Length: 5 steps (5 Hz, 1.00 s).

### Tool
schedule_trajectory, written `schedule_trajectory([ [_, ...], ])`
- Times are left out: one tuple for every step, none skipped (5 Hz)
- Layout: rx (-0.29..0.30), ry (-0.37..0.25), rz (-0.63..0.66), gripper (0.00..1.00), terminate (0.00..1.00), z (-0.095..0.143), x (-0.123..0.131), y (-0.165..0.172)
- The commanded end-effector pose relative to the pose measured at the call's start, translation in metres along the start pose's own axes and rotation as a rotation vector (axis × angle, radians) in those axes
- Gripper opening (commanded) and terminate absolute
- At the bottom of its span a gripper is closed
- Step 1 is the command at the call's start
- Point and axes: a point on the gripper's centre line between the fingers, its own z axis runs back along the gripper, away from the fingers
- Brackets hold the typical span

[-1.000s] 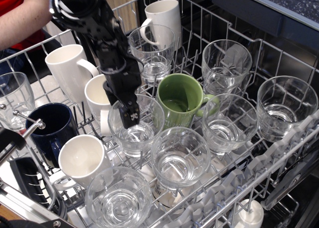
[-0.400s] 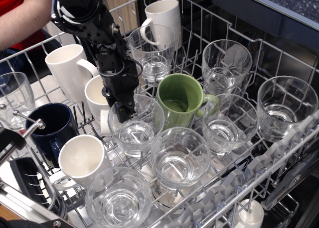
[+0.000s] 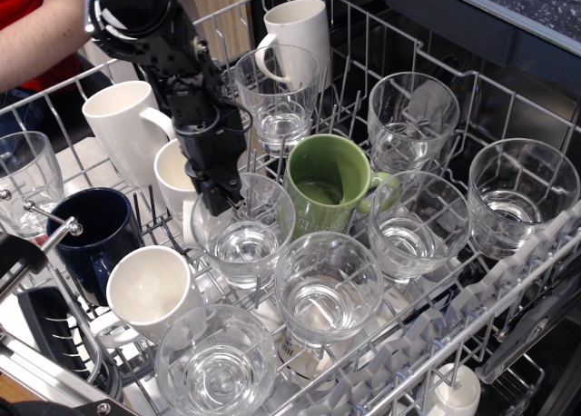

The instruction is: Pick up any cup

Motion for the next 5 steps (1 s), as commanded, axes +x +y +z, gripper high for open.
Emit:
schedule_trajectory([
  [-0.044,-0.058,-0.059,0.00,0.00,0.055,0.008,0.002],
  [-0.063,-0.049,-0.059,0.00,0.00,0.083,0.008,-0.001],
  [-0.078,-0.017,-0.060,0.00,0.00,0.113,0.019,0.000],
  [-0.064,0.027,-0.096,0.00,0.00,0.143,0.029,0.001],
  [-0.055,0.016,-0.115,0.00,0.00,0.164,0.028,0.008],
])
